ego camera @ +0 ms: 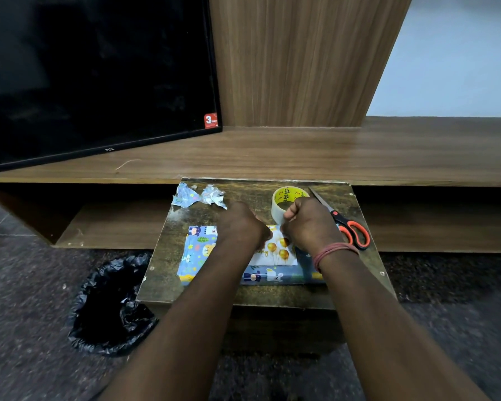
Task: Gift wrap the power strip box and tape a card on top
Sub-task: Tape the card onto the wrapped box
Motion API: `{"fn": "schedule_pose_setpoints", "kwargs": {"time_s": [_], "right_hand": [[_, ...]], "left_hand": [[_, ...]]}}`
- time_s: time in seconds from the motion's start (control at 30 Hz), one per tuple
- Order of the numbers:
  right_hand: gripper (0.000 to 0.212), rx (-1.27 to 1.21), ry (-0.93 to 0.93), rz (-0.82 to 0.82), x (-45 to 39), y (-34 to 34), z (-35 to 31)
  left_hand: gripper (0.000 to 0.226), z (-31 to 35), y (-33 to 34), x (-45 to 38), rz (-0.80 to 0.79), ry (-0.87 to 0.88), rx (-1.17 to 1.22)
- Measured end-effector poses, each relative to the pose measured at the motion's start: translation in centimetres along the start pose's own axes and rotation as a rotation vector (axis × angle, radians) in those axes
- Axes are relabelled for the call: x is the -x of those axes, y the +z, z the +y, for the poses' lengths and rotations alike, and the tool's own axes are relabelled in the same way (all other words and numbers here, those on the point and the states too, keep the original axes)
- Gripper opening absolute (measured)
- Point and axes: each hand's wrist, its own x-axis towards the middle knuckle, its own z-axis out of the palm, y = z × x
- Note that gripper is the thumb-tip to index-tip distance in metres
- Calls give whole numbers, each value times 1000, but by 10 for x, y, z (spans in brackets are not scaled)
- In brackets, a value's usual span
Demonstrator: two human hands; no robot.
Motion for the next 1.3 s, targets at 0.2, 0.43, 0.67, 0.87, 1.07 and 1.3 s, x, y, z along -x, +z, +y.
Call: {"fn": "schedule_pose_setpoints", "kwargs": {"time_s": [0.2, 0.43, 0.67, 0.87, 1.07, 1.3], "right_hand": [[23, -56, 89, -115, -3, -12, -1], [27, -348, 263, -179, -3, -26, 4], [14, -328, 327, -162, -3, -28, -3], [16, -228, 272, -150, -3, -22, -10], [3, -194, 128, -161, 1, -17, -8], [15, -320, 176, -164, 6, -25, -5]], "left_hand": [[47, -4, -3, -7, 2, 0, -165], [48, -6, -3, -11, -10, -10, -240], [45, -7, -1, -17, -33, -12, -283], [45, -7, 0, -17, -31, -31, -277], [57, -19, -1, -16, -6, 11, -205], [44, -29, -11, -12, 36, 62, -16]]}}
